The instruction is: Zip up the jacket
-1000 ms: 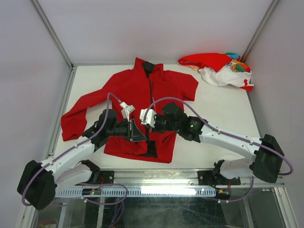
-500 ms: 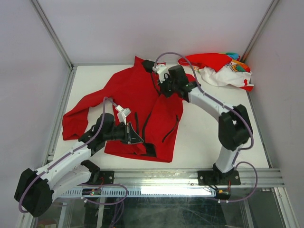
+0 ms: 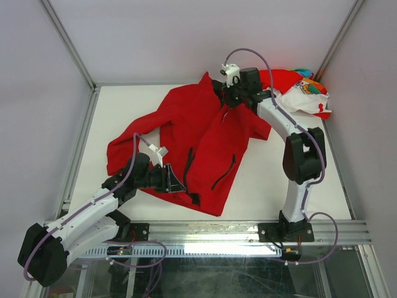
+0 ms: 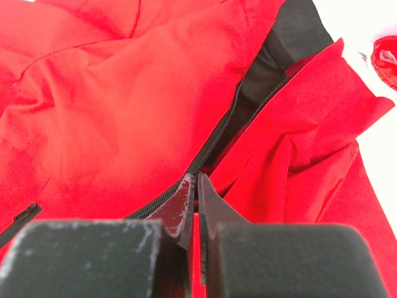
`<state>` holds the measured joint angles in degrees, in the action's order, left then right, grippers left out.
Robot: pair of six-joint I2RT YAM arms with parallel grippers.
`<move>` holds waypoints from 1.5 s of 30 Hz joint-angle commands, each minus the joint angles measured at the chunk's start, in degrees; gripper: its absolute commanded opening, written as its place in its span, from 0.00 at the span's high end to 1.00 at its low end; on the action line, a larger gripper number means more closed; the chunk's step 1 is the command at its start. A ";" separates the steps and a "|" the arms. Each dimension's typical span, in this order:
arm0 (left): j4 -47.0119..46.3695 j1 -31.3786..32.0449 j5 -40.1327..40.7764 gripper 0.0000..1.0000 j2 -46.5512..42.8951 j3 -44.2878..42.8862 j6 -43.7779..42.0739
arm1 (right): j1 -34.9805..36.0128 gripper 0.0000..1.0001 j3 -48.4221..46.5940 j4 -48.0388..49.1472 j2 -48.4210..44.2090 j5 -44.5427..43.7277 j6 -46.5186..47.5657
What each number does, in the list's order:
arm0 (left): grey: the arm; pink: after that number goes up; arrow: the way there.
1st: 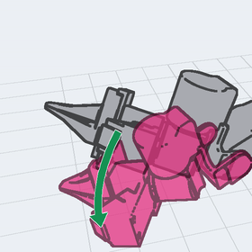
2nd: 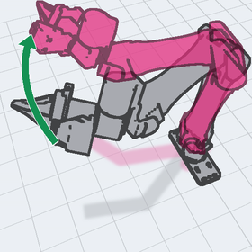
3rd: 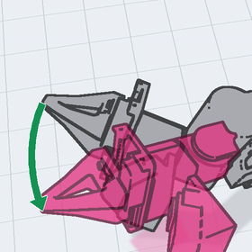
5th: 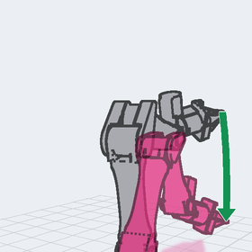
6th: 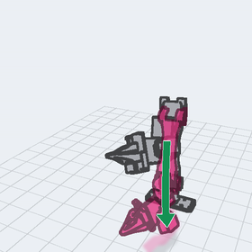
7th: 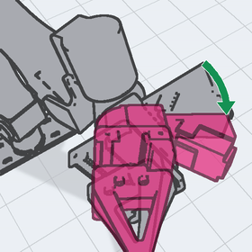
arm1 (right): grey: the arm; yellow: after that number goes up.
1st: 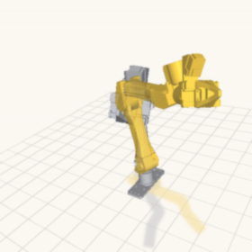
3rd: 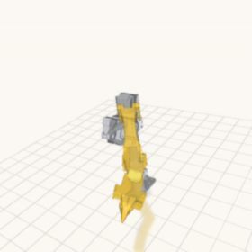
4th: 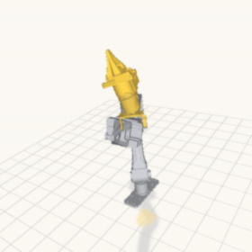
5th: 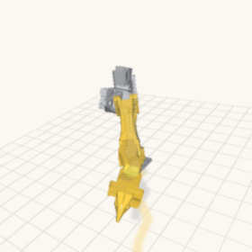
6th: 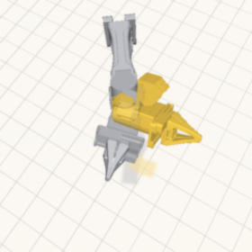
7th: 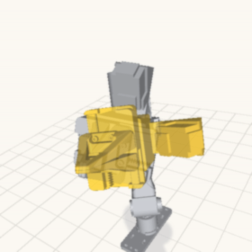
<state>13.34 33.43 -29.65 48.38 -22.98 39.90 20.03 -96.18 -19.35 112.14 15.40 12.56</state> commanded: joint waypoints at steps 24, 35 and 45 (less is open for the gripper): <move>-17.15 2.64 6.91 0.52 39.20 -36.97 -12.30 | 12.11 1.00 19.93 5.84 -28.26 2.35 3.49; -6.08 10.28 10.19 1.00 36.19 -28.70 -17.61 | 3.83 1.00 9.10 8.61 -12.82 -14.85 8.32; 2.98 11.27 18.72 1.00 24.57 -21.85 -17.78 | -9.05 1.00 -9.10 6.34 4.39 -16.63 4.06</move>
<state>7.18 43.64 -11.31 78.83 -47.09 23.07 17.52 -96.33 -21.52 113.45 7.64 16.29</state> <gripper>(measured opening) 0.057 0.007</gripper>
